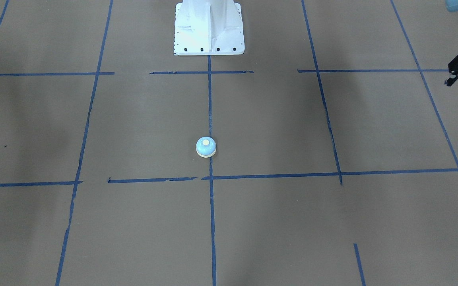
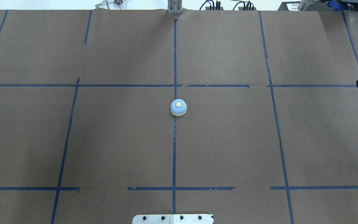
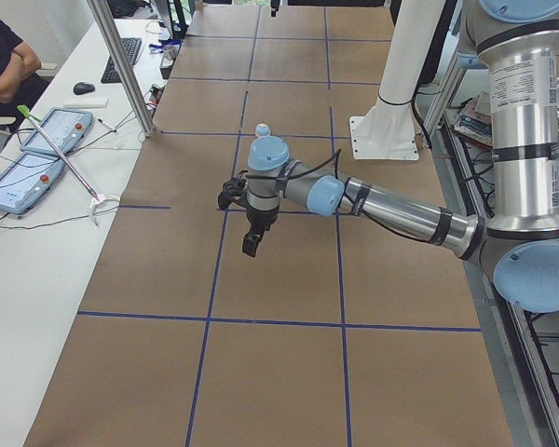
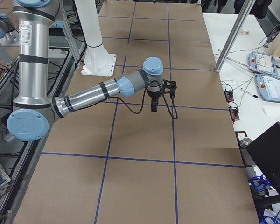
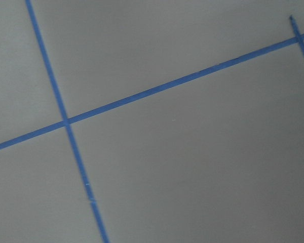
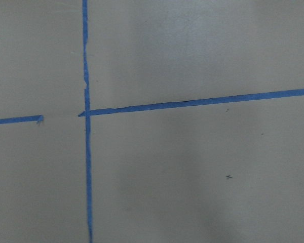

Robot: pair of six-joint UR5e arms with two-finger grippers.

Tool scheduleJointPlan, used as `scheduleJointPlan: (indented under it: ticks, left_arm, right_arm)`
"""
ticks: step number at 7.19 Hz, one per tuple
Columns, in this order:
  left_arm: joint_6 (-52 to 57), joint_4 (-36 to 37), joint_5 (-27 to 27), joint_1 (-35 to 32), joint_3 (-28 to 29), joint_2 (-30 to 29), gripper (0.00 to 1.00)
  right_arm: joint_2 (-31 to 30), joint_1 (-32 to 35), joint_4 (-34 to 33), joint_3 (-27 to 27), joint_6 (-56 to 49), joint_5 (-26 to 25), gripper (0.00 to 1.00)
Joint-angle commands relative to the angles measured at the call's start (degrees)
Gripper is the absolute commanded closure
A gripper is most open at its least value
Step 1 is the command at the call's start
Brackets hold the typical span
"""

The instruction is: Place and press bell with both arms

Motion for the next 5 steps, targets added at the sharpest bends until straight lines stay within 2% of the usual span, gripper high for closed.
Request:
scheduleJointPlan:
  ticks: [1,3,5]
  left_arm:
    - [9.61,1.75,-1.99,-7.3,4.7,-0.32,0.0]
    - [10.69,9.81,-2.16,-8.19,4.71,-0.58,0.0]
    - [10.61,11.96,-4.43,-8.19,5.41,1.95,0.0]
  right_arm:
    - [-7.37,8.93,-0.14,-2.7,-20.19,0.34,0.0]
    - [-11.33,12.12,-0.14,-4.2,-30.51,0.34,0.0]
    - [-11.61,12.04,-0.14,-4.03,-30.91,0.34,0.0]
